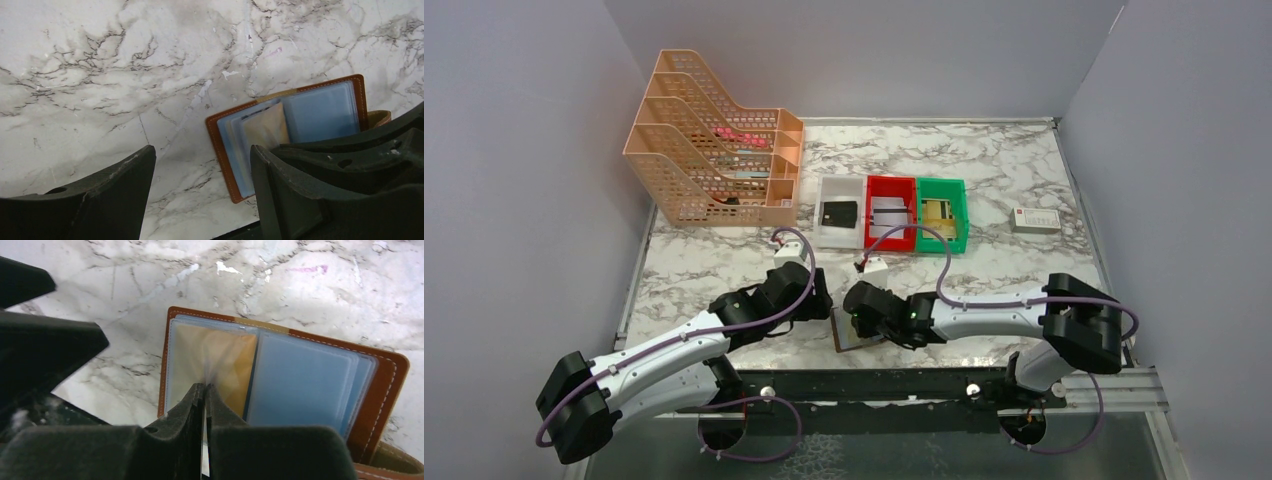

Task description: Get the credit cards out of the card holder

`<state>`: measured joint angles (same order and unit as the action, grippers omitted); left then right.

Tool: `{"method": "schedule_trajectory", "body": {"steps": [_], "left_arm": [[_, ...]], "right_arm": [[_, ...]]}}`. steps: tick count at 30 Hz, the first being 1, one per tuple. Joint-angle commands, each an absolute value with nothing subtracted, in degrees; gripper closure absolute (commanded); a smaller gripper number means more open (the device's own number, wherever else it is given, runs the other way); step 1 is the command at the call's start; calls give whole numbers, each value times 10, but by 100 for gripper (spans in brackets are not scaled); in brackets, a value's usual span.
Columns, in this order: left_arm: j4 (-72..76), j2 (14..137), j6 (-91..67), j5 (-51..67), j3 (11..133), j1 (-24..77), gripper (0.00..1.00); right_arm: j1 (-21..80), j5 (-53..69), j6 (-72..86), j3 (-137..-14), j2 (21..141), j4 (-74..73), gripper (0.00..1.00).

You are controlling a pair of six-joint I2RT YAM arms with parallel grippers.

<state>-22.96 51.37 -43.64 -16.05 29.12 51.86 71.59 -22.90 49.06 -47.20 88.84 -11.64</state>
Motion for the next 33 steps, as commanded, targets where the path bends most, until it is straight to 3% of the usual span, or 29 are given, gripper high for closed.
{"method": "schedule_trajectory", "body": {"steps": [1, 24, 33], "left_arm": [[-193, 512, -427, -125, 296, 516, 27], [-176, 522, -437, -98, 288, 517, 27], [-105, 544, -431, -34, 269, 517, 28]], "right_arm": [[704, -190, 479, -459, 872, -51, 91], [627, -58, 528, -338, 844, 129, 91], [614, -38, 561, -292, 817, 202, 92]]}}
